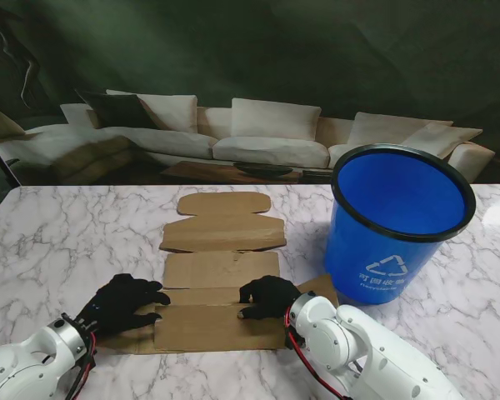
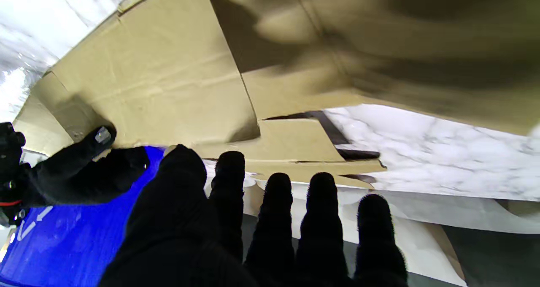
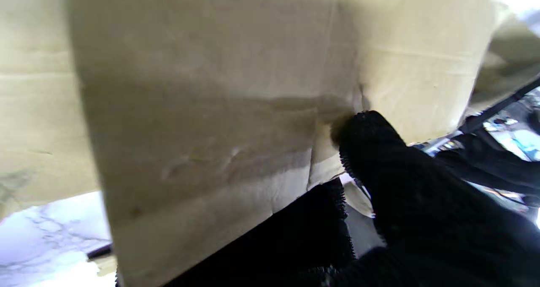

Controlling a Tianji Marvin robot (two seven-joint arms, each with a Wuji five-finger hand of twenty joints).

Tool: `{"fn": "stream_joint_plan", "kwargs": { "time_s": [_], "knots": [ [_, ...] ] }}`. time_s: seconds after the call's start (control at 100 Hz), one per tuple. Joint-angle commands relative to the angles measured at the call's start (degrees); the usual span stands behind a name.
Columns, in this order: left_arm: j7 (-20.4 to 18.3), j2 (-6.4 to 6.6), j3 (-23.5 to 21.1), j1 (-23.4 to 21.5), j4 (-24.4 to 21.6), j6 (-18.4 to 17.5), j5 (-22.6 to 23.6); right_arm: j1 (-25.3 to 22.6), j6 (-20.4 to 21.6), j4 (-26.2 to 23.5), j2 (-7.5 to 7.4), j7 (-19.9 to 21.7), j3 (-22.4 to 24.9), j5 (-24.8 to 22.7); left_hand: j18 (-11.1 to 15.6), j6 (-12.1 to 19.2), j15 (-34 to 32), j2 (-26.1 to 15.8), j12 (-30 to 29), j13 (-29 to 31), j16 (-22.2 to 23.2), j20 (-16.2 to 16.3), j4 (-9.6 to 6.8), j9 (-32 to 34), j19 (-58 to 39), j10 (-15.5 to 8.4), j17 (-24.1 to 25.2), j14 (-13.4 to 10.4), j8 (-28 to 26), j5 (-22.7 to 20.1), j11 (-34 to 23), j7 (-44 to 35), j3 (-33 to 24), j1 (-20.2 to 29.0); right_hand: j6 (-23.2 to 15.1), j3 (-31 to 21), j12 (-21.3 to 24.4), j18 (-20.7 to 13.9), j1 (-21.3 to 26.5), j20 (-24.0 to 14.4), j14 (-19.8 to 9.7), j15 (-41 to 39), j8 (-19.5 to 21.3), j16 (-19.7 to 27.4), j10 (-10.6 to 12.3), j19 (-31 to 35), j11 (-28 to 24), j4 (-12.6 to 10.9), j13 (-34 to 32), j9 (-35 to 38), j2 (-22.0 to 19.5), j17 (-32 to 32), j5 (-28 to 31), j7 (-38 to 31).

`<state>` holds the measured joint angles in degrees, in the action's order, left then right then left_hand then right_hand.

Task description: Fold the flattened cardboard along its creases and drop it into the bin

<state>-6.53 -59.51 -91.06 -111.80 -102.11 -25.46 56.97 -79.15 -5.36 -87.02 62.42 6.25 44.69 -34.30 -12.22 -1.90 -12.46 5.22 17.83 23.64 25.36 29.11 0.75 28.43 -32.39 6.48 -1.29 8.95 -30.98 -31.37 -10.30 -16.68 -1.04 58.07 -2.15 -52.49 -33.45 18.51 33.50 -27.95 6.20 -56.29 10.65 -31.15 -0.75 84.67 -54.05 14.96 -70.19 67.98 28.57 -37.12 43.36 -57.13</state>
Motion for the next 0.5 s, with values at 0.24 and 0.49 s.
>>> {"fn": "stream_joint_plan", "kwargs": {
  "time_s": [0.24,0.49],
  "knots": [
    [0.99,-0.64,-6.69,-3.08,-1.7,2.2,-0.18,3.28,-3.33,4.95,0.78,-1.13,-3.02,-1.99,-0.81,6.08,3.78,-0.42,-4.91,-2.75,-3.93,-2.61,-0.52,-3.04,4.26,-2.15,0.37,-0.34,0.02,-1.41,3.05,1.2,0.46,1.72,-2.82,-0.2,3.09,-0.36,-4.49,0.73,1.29,7.21,-1.52,1.71,-0.19,-2.72,4.66,-1.71,4.86,-4.78,-2.66,4.64,-3.35,7.51],
    [0.37,-0.7,-11.98,-6.21,-2.21,4.9,3.35,4.47,-6.49,6.84,1.28,-3.17,-4.77,-3.86,0.4,8.24,4.56,0.28,-7.41,-4.97,-5.85,-2.81,-3.91,-7.21,5.5,-4.83,0.14,-1.25,9.18,1.05,4.15,5.87,-11.37,6.88,-1.92,-1.38,4.56,-0.87,-8.84,0.25,1.21,9.08,0.87,1.62,-0.15,-3.32,5.57,-4.61,6.17,-6.98,-3.07,4.94,-4.09,11.86]
  ]
}}
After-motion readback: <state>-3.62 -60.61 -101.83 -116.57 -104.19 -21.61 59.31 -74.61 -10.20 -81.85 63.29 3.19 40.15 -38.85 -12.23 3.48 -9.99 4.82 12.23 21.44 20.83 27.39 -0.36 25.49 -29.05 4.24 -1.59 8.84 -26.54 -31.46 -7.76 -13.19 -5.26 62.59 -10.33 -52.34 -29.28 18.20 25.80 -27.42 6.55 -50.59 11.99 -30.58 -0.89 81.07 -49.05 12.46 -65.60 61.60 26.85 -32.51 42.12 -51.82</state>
